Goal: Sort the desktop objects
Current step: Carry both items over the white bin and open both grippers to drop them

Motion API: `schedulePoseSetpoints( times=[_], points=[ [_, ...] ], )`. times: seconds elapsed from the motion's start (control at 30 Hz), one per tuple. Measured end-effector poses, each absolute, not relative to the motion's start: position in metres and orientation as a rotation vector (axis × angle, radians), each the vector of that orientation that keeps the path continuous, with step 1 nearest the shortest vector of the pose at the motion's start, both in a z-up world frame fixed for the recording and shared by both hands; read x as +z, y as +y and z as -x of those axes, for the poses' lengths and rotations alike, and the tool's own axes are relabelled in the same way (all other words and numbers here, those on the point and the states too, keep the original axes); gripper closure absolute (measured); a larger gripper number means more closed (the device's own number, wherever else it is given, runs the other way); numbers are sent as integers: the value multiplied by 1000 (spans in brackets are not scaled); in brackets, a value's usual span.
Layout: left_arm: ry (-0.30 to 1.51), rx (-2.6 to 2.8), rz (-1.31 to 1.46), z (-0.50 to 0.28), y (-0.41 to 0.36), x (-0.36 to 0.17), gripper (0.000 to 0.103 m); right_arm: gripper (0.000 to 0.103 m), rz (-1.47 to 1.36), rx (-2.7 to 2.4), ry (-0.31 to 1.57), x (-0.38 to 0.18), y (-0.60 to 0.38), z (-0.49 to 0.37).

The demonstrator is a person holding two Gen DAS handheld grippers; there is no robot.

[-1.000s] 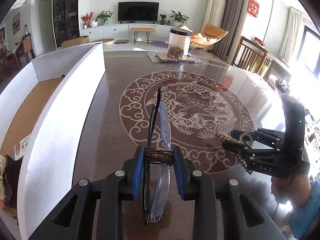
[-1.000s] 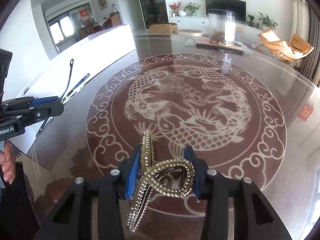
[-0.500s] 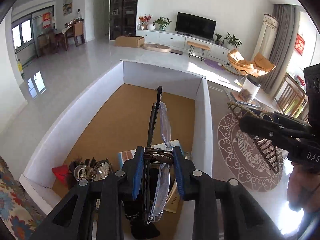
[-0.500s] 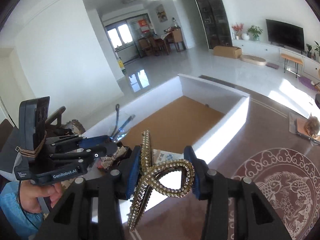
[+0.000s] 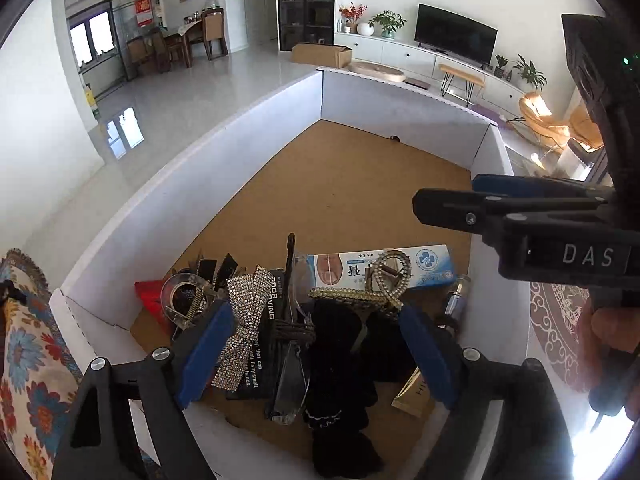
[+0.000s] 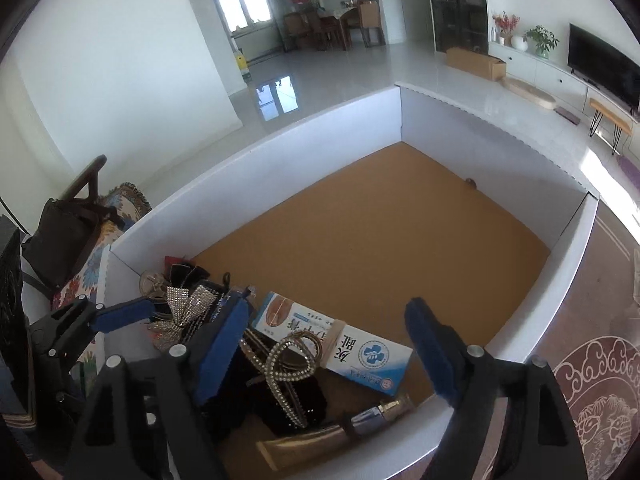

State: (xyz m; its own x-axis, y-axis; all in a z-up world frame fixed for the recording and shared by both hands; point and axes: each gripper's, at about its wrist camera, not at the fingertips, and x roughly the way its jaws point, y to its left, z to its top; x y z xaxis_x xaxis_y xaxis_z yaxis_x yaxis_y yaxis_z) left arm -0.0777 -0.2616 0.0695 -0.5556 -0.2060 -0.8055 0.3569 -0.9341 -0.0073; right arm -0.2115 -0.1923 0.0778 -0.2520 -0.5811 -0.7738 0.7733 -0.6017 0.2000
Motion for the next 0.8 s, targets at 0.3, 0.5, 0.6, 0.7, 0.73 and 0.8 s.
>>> schedulePoseSetpoints(
  times=[0.3,0.5,0.6,0.7,0.73,0.8],
  points=[
    [258,-2493,-1104,50,-242,95,16,10,-1050,-2001,357,112,-148,205],
    [206,-2450,-1057,38,-235,112,15,10,-1042,-1995,403,119,-148,194],
    [177,-2417,-1025,33,-234,120,0,9,-1037,-1997,423,122,-152,191],
    [156,-2407,-977,27,-233,129,0,7,-1029,-2003,425,126,-155,191],
    [153,-2405,-973,26,-233,131,0,3,-1027,-2006,426,126,-157,191],
    [150,-2398,-975,25,-234,132,0,2,-1022,-2009,425,127,-158,190]
  ],
)
